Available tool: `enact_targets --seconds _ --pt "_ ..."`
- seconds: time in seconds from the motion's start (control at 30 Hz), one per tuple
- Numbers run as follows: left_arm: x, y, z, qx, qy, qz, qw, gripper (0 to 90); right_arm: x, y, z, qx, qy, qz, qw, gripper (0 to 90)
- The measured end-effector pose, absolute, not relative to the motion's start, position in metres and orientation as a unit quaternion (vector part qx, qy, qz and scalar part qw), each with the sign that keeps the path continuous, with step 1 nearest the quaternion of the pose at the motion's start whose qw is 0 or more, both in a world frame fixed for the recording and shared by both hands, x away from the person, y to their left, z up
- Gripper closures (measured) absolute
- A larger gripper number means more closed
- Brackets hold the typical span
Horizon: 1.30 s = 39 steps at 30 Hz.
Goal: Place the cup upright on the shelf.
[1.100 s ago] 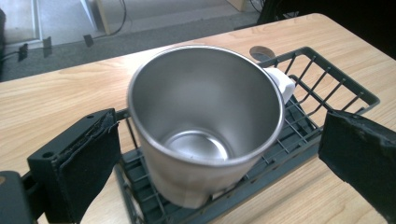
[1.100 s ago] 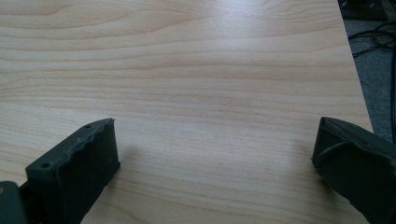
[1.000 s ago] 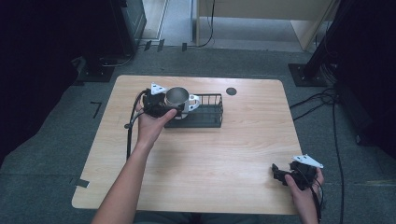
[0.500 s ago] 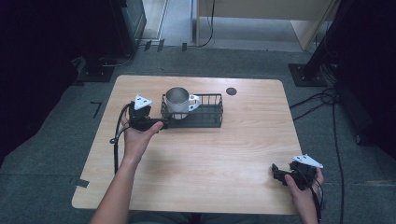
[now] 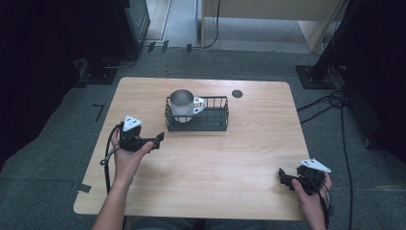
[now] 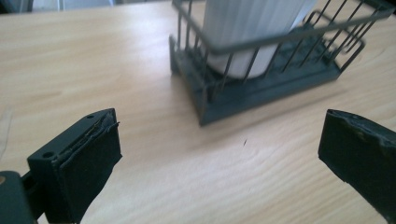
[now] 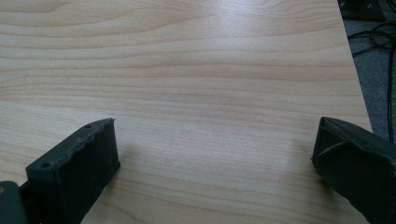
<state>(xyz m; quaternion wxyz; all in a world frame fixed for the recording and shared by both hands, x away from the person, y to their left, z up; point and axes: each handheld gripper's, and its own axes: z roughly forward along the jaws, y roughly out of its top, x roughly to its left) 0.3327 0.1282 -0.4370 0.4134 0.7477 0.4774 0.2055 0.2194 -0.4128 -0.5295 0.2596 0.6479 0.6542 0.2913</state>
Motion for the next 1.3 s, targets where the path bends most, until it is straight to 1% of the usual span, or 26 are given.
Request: enact_targets --seconds 0.6,0.7,1.0,1.07,1.13,1.3 --pt "0.290 0.178 -0.490 0.740 0.524 0.201 0.372 0.0 0.219 -0.413 -0.529 0.647 0.655 0.290 0.260 0.0" --pt "0.283 0.188 -0.495 0.735 0.534 0.204 0.366 0.0 0.219 -0.413 -0.530 0.647 0.655 0.290 0.260 0.0" --pt "0.264 0.209 -0.510 0.737 0.551 0.224 0.322 0.0 0.219 -0.413 -0.530 0.648 0.655 0.289 0.261 0.0" --pt "0.259 0.212 -0.511 0.738 0.550 0.228 0.319 0.0 0.219 -0.413 -0.530 0.648 0.655 0.289 0.261 0.0" --pt "0.256 0.214 -0.511 0.742 0.547 0.241 0.302 0.0 0.219 -0.413 -0.530 0.648 0.655 0.289 0.262 0.0" --pt "0.252 0.224 -0.513 0.742 0.553 0.245 0.289 0.0 0.219 -0.413 -0.530 0.648 0.654 0.289 0.261 0.0"
